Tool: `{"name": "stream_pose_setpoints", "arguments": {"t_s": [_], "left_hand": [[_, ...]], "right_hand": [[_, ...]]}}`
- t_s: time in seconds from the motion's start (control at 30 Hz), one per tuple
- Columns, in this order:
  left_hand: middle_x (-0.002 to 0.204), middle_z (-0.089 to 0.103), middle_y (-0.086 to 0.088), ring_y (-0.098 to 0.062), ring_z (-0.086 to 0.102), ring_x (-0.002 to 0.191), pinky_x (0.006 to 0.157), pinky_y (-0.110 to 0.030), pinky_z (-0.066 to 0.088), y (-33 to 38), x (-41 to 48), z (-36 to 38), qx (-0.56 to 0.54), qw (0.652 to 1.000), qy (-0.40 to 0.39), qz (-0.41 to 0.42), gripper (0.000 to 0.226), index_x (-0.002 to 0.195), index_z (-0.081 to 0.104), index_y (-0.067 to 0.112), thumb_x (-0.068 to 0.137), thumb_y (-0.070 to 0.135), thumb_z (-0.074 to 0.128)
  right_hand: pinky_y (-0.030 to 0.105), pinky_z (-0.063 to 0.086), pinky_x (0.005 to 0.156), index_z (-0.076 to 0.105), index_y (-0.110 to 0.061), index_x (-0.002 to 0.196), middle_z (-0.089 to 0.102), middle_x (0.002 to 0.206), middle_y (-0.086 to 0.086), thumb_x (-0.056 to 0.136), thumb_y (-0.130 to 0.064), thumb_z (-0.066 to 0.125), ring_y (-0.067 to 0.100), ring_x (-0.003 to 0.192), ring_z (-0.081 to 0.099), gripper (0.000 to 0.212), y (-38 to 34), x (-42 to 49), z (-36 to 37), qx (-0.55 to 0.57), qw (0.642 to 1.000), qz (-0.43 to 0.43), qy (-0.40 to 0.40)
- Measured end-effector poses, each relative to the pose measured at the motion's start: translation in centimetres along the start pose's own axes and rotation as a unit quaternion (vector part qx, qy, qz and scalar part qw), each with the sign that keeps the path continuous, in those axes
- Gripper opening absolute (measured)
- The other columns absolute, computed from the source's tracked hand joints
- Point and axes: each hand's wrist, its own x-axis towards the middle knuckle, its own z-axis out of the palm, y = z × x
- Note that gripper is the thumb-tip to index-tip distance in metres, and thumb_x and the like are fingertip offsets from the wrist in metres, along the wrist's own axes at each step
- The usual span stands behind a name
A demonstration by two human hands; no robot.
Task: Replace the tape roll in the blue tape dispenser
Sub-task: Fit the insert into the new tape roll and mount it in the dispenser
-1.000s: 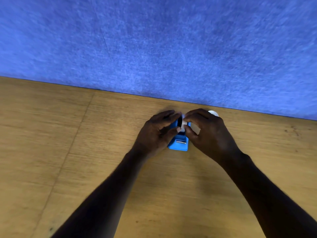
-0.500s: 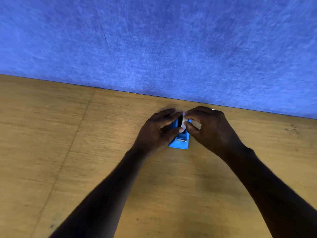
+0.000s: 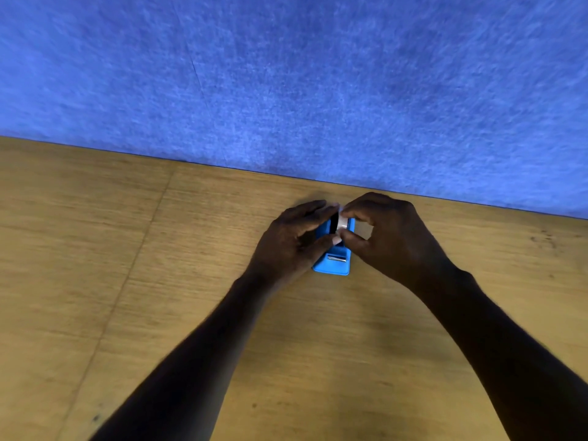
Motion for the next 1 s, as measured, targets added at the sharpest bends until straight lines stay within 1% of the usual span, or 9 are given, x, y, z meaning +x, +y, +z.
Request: {"name": "stream_pose_setpoints", "arguments": {"t_s": [0.13,0.27,0.33,0.4,0.47,0.6,0.83,0.93,1.0], "left_hand": [[0.14,0.06,0.006,-0.004,0.051,0.133,0.109,-0.033,0.046,0.05,-0.06,0.12,-0.021,0.999,0.022,0.009,0.051,0.135,0.061,0.026,0.087,0.043,0.066],[0.141,0.06,0.002,-0.008,0.051,0.134,0.109,-0.038,0.046,-0.13,0.0,0.17,-0.016,1.0,0.018,0.005,0.052,0.134,0.063,0.024,0.085,0.038,0.072],[0.141,0.06,0.001,-0.009,0.051,0.135,0.109,-0.04,0.047,-0.14,0.0,0.19,-0.018,1.0,0.015,0.0,0.053,0.134,0.063,0.024,0.084,0.039,0.072],[0.142,0.059,0.001,-0.009,0.05,0.135,0.108,-0.039,0.047,-0.09,-0.02,0.15,-0.013,1.0,0.009,-0.003,0.055,0.136,0.062,0.025,0.085,0.043,0.069],[0.142,0.059,0.002,-0.009,0.05,0.135,0.109,-0.038,0.047,0.0,-0.03,0.06,-0.01,1.0,0.009,-0.006,0.055,0.136,0.062,0.024,0.085,0.044,0.068],[0.142,0.059,0.003,-0.009,0.05,0.135,0.108,-0.039,0.048,0.13,-0.09,-0.03,-0.016,1.0,0.009,-0.004,0.049,0.136,0.061,0.024,0.089,0.036,0.07],[0.142,0.059,0.004,-0.009,0.051,0.134,0.108,-0.036,0.047,0.23,-0.1,-0.12,-0.012,1.0,0.006,-0.007,0.054,0.136,0.062,0.024,0.087,0.046,0.063],[0.142,0.059,0.007,-0.005,0.05,0.134,0.109,-0.029,0.046,0.06,-0.12,-0.08,-0.003,1.0,0.01,-0.005,0.053,0.136,0.061,0.027,0.087,0.047,0.063],[0.142,0.059,0.008,-0.003,0.049,0.134,0.109,-0.026,0.045,-0.07,-0.13,-0.06,-0.001,1.0,0.009,-0.006,0.052,0.136,0.061,0.028,0.087,0.047,0.063]], "right_hand": [[0.041,0.055,0.073,0.072,-0.008,0.091,0.071,0.094,0.006,0.08,-0.015,0.074,0.019,0.085,0.067,0.014,-0.43,-0.02,0.3,-0.006,1.0,0.01,0.019],[0.042,0.055,0.068,0.073,-0.005,0.082,0.073,0.085,0.008,0.08,-0.008,0.071,0.022,0.077,0.068,0.004,-0.74,0.24,0.3,-0.001,0.999,0.013,0.042],[0.042,0.055,0.067,0.073,-0.004,0.08,0.073,0.083,0.008,0.081,-0.007,0.07,0.022,0.075,0.068,0.004,-0.74,0.45,0.18,-0.008,0.999,0.011,0.041],[0.042,0.055,0.068,0.074,-0.005,0.081,0.073,0.084,0.007,0.081,-0.008,0.07,0.021,0.077,0.068,0.005,-0.59,0.53,0.05,-0.001,0.999,0.011,0.034],[0.04,0.055,0.073,0.074,-0.007,0.087,0.074,0.089,0.005,0.081,-0.011,0.071,0.019,0.081,0.068,0.008,-0.29,0.45,-0.19,0.018,1.0,0.014,0.017],[0.039,0.056,0.079,0.073,-0.011,0.099,0.073,0.1,0.001,0.08,-0.016,0.073,0.014,0.091,0.067,0.019,0.1,0.21,-0.54,0.011,1.0,0.014,-0.023],[0.038,0.057,0.081,0.075,-0.008,0.1,0.075,0.101,0.005,0.083,-0.012,0.071,0.017,0.092,0.069,0.018,-0.17,0.2,-0.57,0.02,1.0,0.008,-0.006],[0.037,0.057,0.081,0.076,-0.008,0.101,0.076,0.101,0.006,0.084,-0.01,0.071,0.018,0.092,0.07,0.018,-0.12,0.14,-0.62,0.022,1.0,0.004,-0.005],[0.039,0.057,0.08,0.077,-0.007,0.1,0.076,0.101,0.006,0.083,-0.008,0.072,0.019,0.091,0.071,0.018,-0.07,0.15,-0.61,0.025,1.0,-0.001,0.0]]}}
